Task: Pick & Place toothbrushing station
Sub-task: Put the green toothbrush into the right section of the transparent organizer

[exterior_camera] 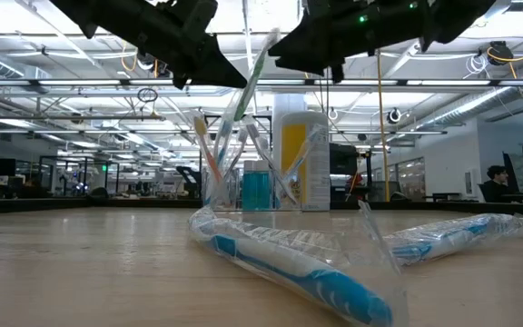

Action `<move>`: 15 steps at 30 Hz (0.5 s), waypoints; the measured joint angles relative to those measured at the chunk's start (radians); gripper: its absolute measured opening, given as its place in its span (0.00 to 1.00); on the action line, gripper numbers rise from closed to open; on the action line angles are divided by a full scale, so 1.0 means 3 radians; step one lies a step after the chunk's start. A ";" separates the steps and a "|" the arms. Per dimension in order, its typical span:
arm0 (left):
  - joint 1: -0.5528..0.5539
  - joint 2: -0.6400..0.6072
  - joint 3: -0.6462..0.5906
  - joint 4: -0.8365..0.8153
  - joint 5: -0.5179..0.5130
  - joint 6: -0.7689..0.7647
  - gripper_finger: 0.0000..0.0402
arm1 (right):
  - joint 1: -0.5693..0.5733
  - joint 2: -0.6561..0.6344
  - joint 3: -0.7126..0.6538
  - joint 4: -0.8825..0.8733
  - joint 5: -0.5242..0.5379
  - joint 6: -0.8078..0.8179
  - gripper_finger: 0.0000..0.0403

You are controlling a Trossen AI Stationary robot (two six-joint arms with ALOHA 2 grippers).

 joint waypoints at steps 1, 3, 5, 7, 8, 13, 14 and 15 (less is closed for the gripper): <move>-0.0010 0.0000 0.0000 0.0000 -0.0019 0.0020 0.00 | -0.0037 0.0015 0.0000 0.0040 -0.0196 0.0016 0.38; -0.0016 0.0000 0.0000 -0.0001 -0.0046 0.0036 0.00 | -0.0088 0.0060 0.0000 0.0132 -0.0549 0.0038 0.38; -0.0016 0.0000 0.0000 -0.0001 -0.0047 0.0034 0.00 | -0.0110 0.0126 0.0000 0.0275 -0.0768 0.0039 0.38; -0.0016 0.0000 0.0000 -0.0004 -0.0048 0.0034 0.00 | -0.0109 0.0157 0.0000 0.0363 -0.0794 0.0036 0.38; -0.0016 0.0000 0.0000 -0.0005 -0.0048 0.0032 0.00 | -0.0109 0.0169 0.0000 0.0398 -0.0790 0.0027 0.38; -0.0016 0.0000 0.0000 -0.0010 -0.0048 0.0020 0.00 | -0.0131 0.0210 0.0000 0.0396 -0.0773 -0.0020 0.38; -0.0016 0.0000 0.0000 -0.0010 -0.0048 0.0020 0.00 | -0.0133 0.0207 0.0000 0.0406 -0.0777 -0.0059 0.38; -0.0016 0.0001 0.0000 -0.0011 -0.0048 0.0020 0.00 | -0.0134 0.0205 0.0000 0.0408 -0.0777 -0.0089 0.38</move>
